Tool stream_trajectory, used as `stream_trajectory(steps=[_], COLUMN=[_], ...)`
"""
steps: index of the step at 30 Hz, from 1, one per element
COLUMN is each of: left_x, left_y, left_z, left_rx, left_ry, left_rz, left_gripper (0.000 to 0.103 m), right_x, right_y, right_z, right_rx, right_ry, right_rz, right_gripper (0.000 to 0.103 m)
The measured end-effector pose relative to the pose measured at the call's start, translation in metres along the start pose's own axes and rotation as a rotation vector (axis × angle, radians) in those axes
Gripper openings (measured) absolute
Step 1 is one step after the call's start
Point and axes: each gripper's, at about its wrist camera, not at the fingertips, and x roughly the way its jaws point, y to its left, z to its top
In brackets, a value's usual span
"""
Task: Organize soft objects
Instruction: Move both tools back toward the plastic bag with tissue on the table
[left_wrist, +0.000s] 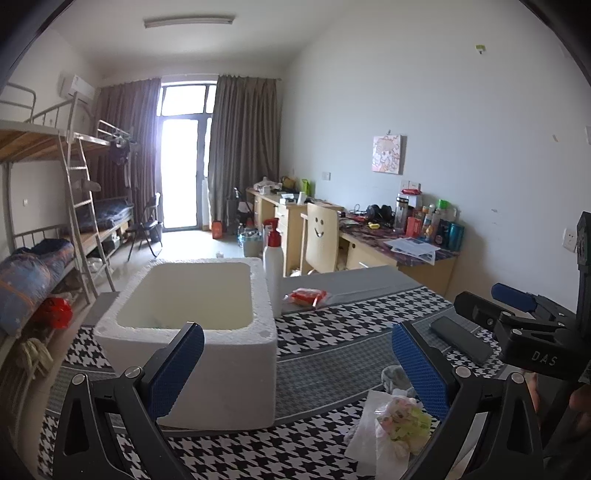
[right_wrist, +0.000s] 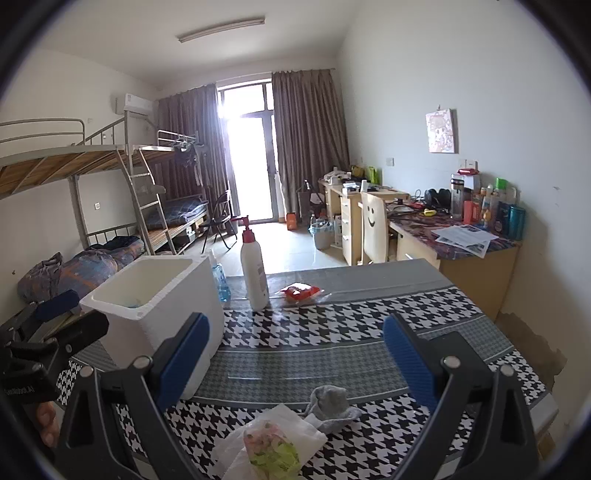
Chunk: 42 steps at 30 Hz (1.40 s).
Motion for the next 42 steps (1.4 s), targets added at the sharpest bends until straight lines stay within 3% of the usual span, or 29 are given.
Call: stream_trajectory(steps=[11, 23, 42], left_x=[0.007, 0.014, 0.028], left_y=[-0.008, -0.013, -0.016], left_z=[-0.010, -0.025, -0.054], left_rx=[0.007, 0.026, 0.029], left_ry=[0.019, 0.026, 0.073], left_rz=[-0.040, -0.028, -0.048], left_gripper=[0.102, 0.102, 0.102], right_x=[-0.003, -0.003, 0.006], right_y=[-0.007, -0.012, -0.010], right_z=[-0.012, -0.029, -0.060], right_rx=[0.009, 0.006, -0.037], right_ry=[0.013, 0.029, 0.097], right_rz=[0.004, 0.007, 0.080], right_gripper=[0.097, 0.097, 0.097])
